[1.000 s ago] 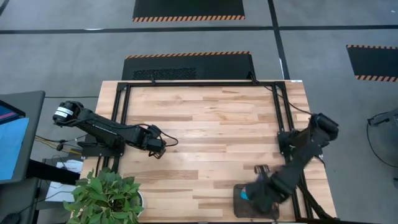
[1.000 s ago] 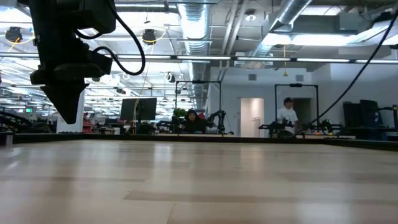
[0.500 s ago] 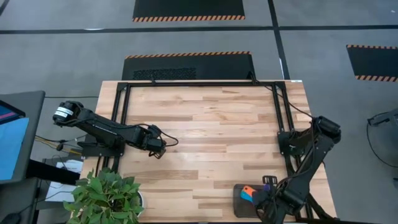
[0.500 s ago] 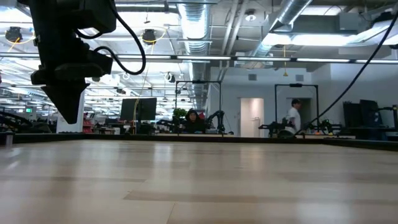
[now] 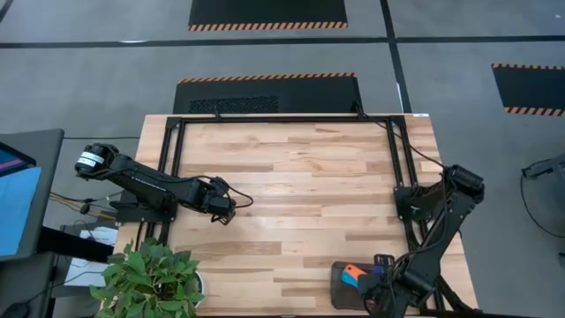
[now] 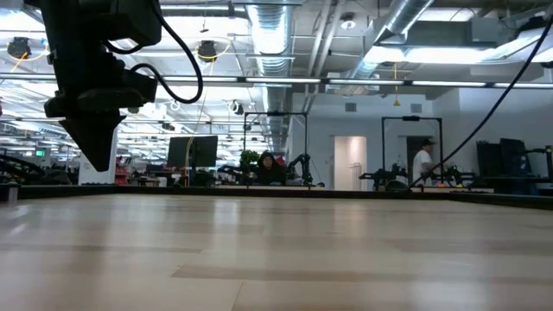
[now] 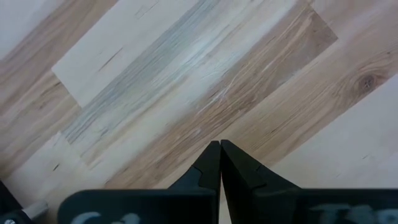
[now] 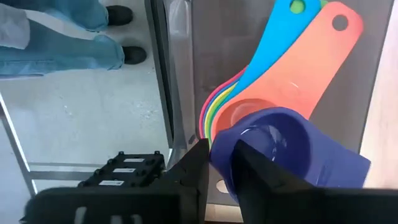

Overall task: Nest measuring cups in basket
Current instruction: Stack the purple measuring cup on top of the orange measuring cup in the black bin

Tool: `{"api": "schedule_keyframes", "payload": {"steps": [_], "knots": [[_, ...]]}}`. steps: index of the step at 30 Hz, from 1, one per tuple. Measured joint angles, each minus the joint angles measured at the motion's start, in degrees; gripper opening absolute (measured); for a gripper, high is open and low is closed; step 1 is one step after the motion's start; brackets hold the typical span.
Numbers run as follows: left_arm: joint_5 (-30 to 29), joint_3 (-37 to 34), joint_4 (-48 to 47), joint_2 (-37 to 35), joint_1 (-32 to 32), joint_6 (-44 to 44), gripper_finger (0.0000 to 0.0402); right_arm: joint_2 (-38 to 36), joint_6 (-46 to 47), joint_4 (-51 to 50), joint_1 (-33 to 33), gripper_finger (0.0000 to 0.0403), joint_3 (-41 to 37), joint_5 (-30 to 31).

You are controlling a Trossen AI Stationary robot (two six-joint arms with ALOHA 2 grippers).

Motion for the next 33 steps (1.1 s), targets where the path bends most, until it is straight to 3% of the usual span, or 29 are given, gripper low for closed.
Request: {"api": "schedule_keyframes", "payload": {"steps": [10, 14, 28, 33], "knots": [[-0.2, 0.0, 0.0, 0.0, 0.0, 1.0, 0.0, 0.0, 2.1, 0.4, 0.0, 0.0144, 0.0, -0.3], [-0.2, 0.0, 0.0, 0.0, 0.0, 1.0, 0.0, 0.0, 10.1, -3.3, 0.0, 0.0145, 0.0, -2.1], [-2.9, 0.0, 0.4, 0.0, 0.0, 1.0, 0.0, 0.0, 43.7, -28.7, 1.3, 0.0079, 0.0, -1.8], [-3.1, 0.0, 0.4, 0.0, 0.0, 1.0, 0.0, 0.0, 44.3, -21.8, 0.5, 0.0037, -5.3, -1.8]]}}
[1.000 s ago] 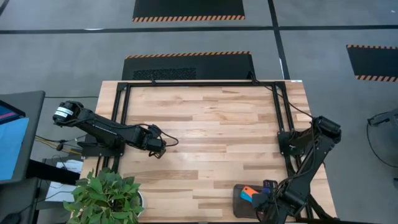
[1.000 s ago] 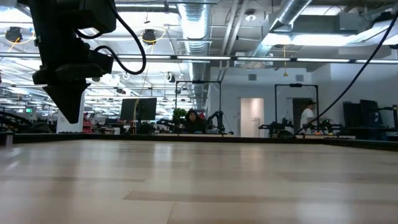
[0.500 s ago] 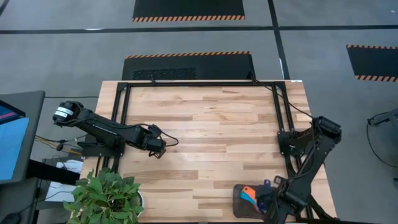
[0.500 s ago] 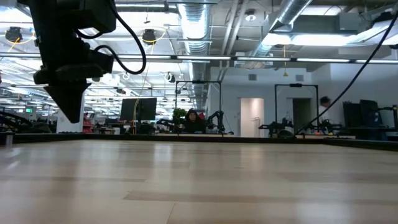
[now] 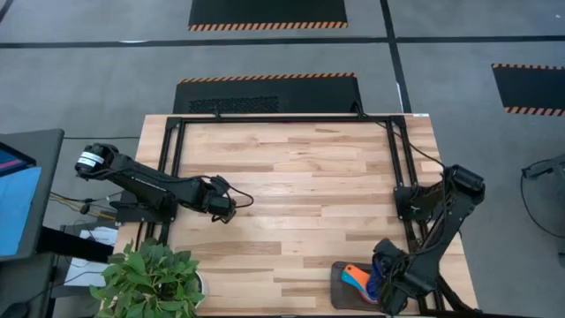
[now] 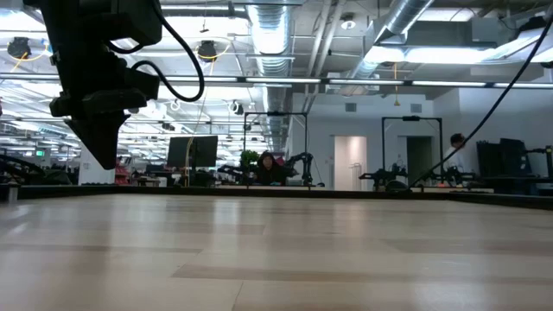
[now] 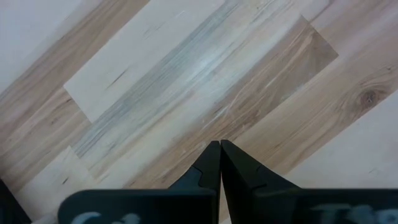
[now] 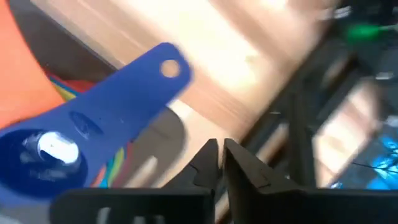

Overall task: Nest measuring cups in basket
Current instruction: Stack the purple measuring cup on top of the orange measuring cup in the black bin

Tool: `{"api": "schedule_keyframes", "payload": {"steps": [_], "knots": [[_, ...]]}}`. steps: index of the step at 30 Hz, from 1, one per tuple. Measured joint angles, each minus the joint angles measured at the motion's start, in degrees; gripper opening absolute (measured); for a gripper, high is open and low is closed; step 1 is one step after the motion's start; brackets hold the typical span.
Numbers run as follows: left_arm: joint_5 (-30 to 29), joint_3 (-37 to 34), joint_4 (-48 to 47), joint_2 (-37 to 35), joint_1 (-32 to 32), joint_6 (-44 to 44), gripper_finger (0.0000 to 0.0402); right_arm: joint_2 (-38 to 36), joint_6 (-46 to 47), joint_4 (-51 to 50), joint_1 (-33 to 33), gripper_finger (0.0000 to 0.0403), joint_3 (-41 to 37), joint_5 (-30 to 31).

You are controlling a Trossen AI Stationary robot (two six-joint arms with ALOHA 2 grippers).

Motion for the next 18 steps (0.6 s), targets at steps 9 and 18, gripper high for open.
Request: {"api": "schedule_keyframes", "payload": {"steps": [9, 18], "knots": [[0.7, 0.0, 0.0, 0.0, 0.0, -0.3, 0.0, -2.0, 6.8, 2.4, -1.1, 0.0018, -5.7, -0.4], [0.6, 0.0, 0.0, 0.0, 0.1, -0.4, 0.0, -4.6, 6.7, -2.2, -1.5, 0.0008, -5.7, 1.9]]}}
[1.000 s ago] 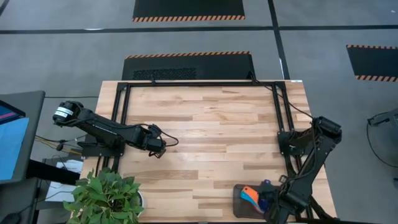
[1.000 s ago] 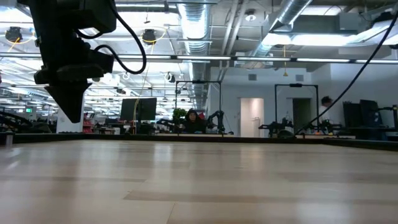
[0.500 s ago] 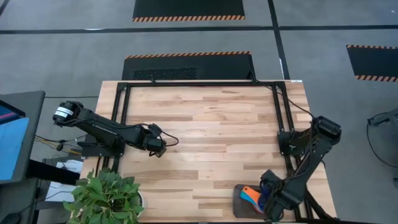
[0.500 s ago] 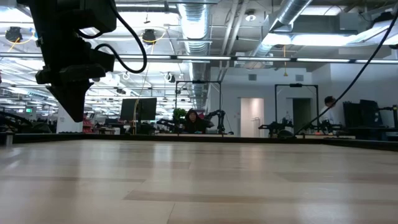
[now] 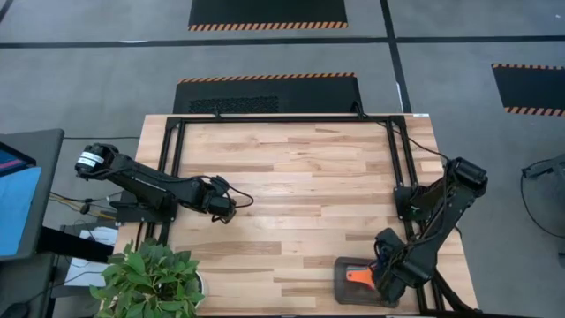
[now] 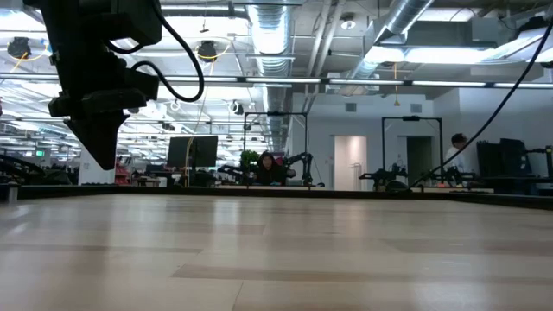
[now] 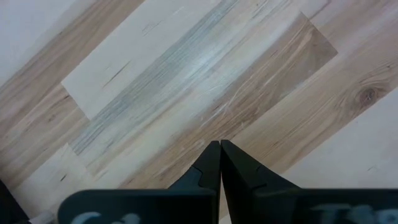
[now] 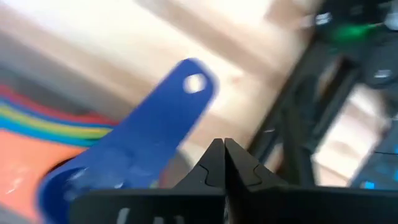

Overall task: Nest measuring cups in basket
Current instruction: Stack the purple measuring cup on top of the orange measuring cup in the black bin

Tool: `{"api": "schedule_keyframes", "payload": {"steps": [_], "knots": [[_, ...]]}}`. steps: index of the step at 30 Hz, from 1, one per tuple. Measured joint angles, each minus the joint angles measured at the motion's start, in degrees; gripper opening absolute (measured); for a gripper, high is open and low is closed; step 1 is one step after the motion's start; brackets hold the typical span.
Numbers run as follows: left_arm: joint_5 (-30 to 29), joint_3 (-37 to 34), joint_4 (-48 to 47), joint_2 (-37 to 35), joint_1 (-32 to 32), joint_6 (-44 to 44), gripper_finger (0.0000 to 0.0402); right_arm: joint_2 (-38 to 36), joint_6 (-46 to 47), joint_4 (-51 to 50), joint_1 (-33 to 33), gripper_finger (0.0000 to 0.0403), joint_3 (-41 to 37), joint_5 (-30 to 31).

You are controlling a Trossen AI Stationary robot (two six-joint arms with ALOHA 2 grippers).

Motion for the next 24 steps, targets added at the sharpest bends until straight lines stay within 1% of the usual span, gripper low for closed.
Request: {"api": "schedule_keyframes", "payload": {"steps": [3, 8, 11, 14, 17, 19, 22, 24], "knots": [[0.0, 0.0, 0.0, 0.0, 0.0, 0.0, 0.0, -0.1, -0.3, -1.4, 0.0, 0.0009, -0.9, -0.6], [0.0, 0.0, 0.0, 0.0, 0.0, 0.0, 0.0, -0.1, -0.4, 6.0, -0.3, 0.0016, -5.4, -1.7], [0.2, 0.0, 0.0, 0.0, 0.0, -0.2, 0.0, 0.0, -0.3, 5.7, -0.8, 0.0013, -6.5, -1.0], [0.3, 0.0, 0.0, 0.0, 0.0, -0.3, 0.0, 0.0, -1.1, 5.4, -1.9, 0.0009, -6.5, 2.4], [0.3, 0.0, 0.0, 0.0, 0.0, -0.3, 0.0, -0.1, -4.5, 6.6, -3.1, 0.0011, -6.5, 3.4], [0.3, 0.0, 0.0, 0.0, 0.0, -0.3, 0.0, -0.1, -7.1, 8.7, -3.9, 0.0015, -6.5, 5.1], [0.3, 0.0, 0.0, 0.0, 0.0, -0.3, 0.0, -0.5, -10.0, 14.3, -5.0, 0.0018, -6.5, 10.5], [0.3, 0.0, 0.0, 0.0, 0.0, -0.3, 0.0, -1.6, -10.7, 16.0, -5.5, 0.0017, -6.2, 14.0]]}}
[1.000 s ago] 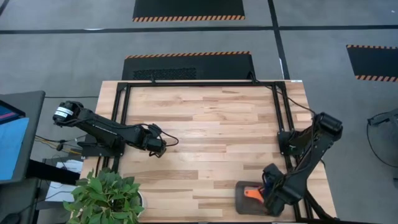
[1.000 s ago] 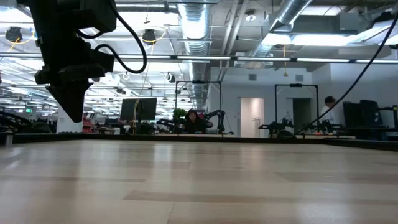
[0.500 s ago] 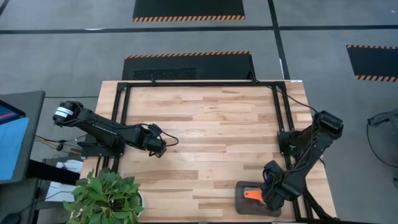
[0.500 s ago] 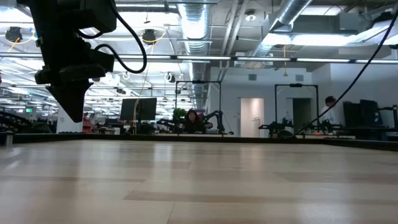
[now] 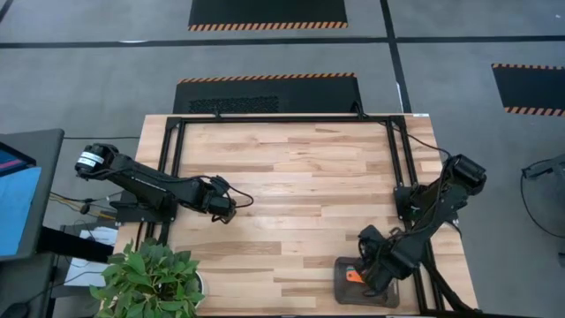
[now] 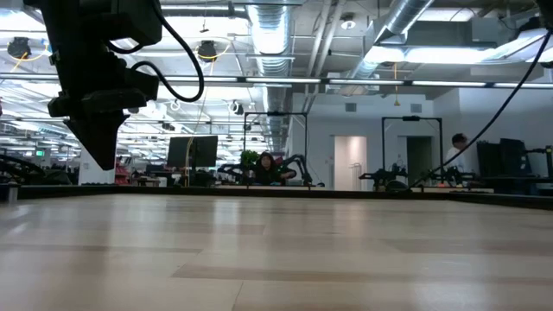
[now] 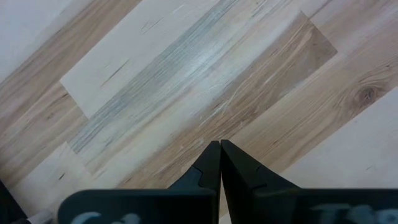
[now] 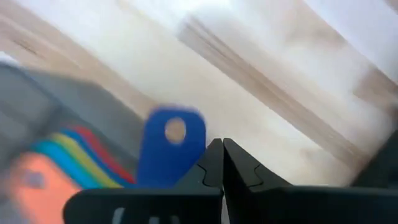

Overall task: Nest measuring cups in basket
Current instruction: Stack the purple measuring cup on top of the orange measuring cup in the black bin

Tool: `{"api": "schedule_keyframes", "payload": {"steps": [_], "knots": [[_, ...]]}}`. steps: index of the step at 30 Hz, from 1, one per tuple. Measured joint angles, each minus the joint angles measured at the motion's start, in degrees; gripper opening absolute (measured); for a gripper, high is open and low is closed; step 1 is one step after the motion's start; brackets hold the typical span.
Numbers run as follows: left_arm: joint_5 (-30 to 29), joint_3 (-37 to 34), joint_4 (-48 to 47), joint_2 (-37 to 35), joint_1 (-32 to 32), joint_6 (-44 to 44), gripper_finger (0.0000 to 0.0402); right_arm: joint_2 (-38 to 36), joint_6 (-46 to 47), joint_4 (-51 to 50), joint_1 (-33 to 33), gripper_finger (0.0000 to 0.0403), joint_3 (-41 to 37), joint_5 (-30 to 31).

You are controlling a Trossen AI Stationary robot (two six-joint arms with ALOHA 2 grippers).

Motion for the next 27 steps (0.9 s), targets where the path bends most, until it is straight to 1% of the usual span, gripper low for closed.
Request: {"api": "schedule_keyframes", "payload": {"steps": [4, 6, 8, 11, 14, 18, 24, 27], "knots": [[0.0, 0.0, 0.0, 0.0, 0.0, 0.0, 0.0, -1.5, -1.9, -0.6, -0.8, 0.001, 1.2, 5.8], [0.0, 0.0, 0.0, 0.0, 0.0, 0.0, 0.0, -2.8, -4.5, 0.3, -0.8, 0.0009, 2.3, 7.1], [-0.1, 0.0, 0.0, 0.0, 0.0, 0.0, 0.0, -3.3, -4.7, -0.4, -0.6, 0.0011, 2.5, 7.0], [-0.3, 0.0, 0.0, 0.0, 0.0, 0.0, 0.0, -3.4, 0.0, -4.8, -0.3, 0.0015, 2.5, 6.5], [-0.3, 0.0, 0.0, 0.0, 0.0, 0.0, 0.0, -3.2, 2.7, -8.7, 0.1, 0.0013, 2.2, 4.1], [-0.3, 0.0, 0.0, 0.0, 0.0, -0.3, 0.0, -3.2, 1.6, -4.3, -0.1, 0.0009, 0.2, 3.7], [-0.3, 0.0, 0.0, 0.0, 0.0, -0.3, 0.0, -3.2, 1.1, -3.2, 0.0, 0.0017, -1.1, 3.5], [-0.3, 0.0, 0.0, 0.0, 0.0, -0.4, 0.0, -3.2, -0.4, -1.3, 0.0, 0.0016, -2.0, 2.0]]}}
